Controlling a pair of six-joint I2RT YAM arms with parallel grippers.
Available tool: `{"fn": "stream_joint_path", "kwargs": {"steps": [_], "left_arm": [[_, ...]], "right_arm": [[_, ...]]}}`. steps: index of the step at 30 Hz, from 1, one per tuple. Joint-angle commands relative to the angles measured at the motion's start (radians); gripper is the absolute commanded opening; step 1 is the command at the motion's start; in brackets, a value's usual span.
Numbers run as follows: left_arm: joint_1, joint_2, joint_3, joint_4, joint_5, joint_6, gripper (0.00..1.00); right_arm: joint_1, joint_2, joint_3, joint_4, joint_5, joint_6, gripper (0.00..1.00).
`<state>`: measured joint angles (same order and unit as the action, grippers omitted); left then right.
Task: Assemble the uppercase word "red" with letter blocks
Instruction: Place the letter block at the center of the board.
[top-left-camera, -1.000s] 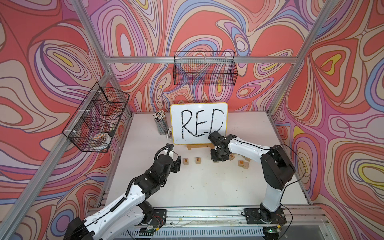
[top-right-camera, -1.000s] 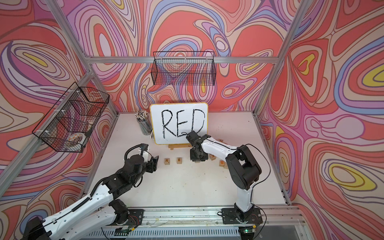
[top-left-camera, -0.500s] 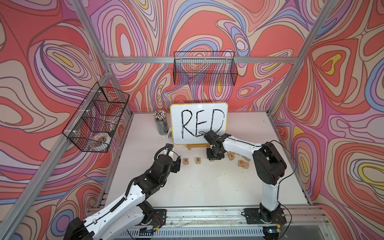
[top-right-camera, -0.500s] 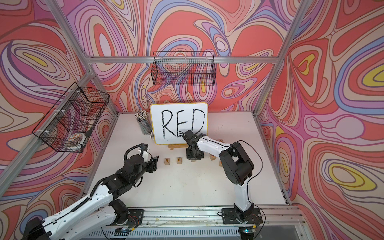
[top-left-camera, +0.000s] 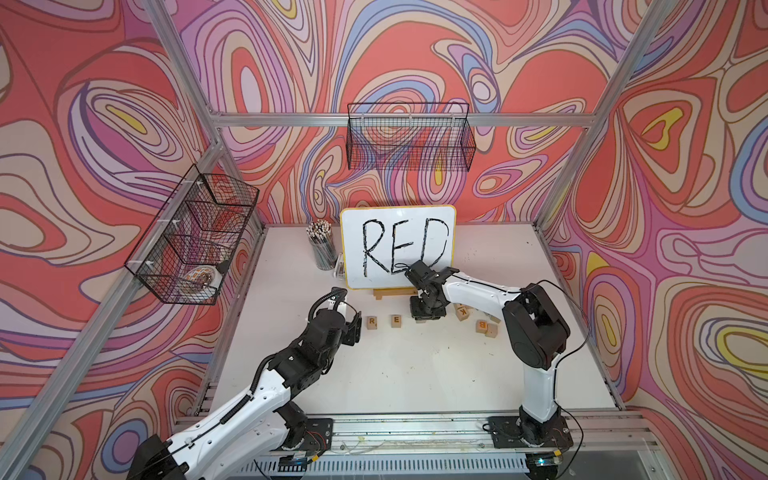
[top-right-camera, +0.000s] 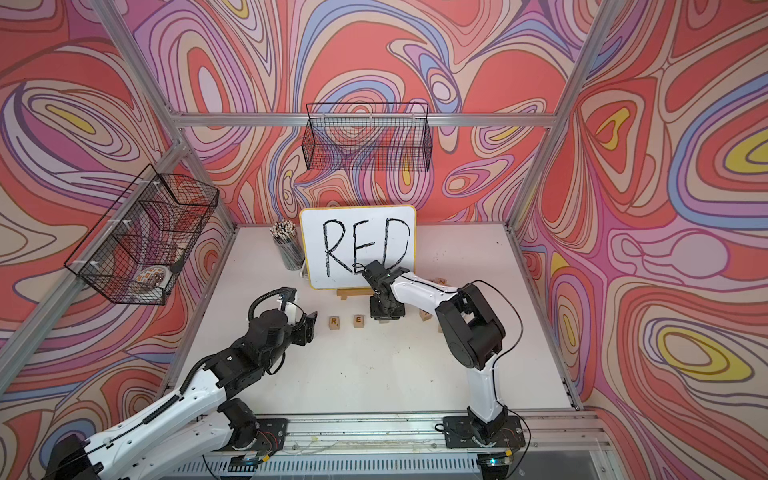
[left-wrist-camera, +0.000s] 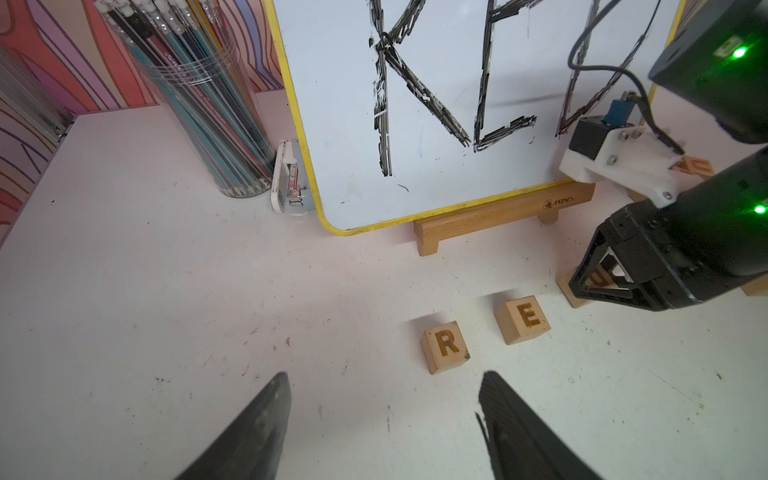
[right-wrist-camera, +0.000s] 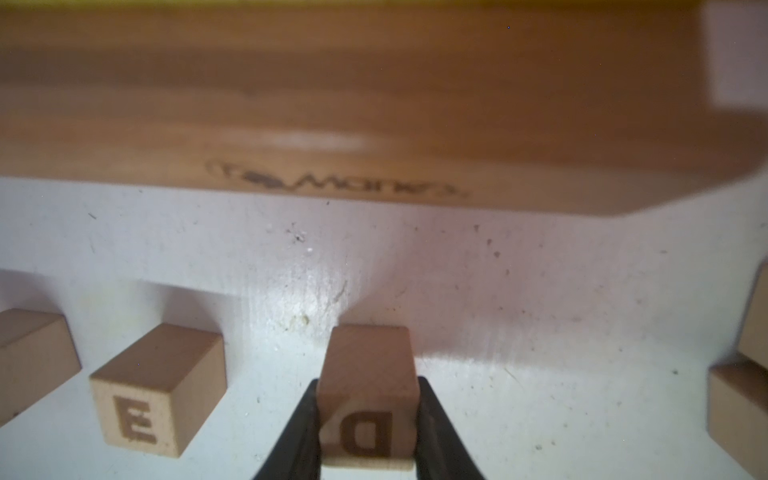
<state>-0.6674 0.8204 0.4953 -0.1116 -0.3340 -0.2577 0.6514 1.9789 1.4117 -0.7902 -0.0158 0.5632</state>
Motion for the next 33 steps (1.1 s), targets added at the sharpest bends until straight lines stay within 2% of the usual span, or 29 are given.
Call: {"fn": "stream_joint_path", "kwargs": {"steps": [1, 10, 18, 33], "left_arm": [[0.006, -0.006, -0.008, 0.003, -0.016, 0.006, 0.75], [0.005, -0.008, -0.009, 0.006, -0.016, 0.006, 0.75], [0.005, -0.009, -0.008, 0.007, -0.010, 0.005, 0.75], [0.006, -0.033, -0.009, -0.009, -0.022, 0.006, 0.74]], "right_arm": [[0.009, 0.025, 0.022, -0.014, 0.004, 0.000, 0.36], [0.017, -0.021, 0.049, -0.055, 0.022, -0.034, 0.43], [0.022, -0.099, 0.047, -0.096, 0.055, -0.035, 0.43], [0.022, 0.039, 0.119, -0.120, 0.049, -0.081, 0.43]]}}
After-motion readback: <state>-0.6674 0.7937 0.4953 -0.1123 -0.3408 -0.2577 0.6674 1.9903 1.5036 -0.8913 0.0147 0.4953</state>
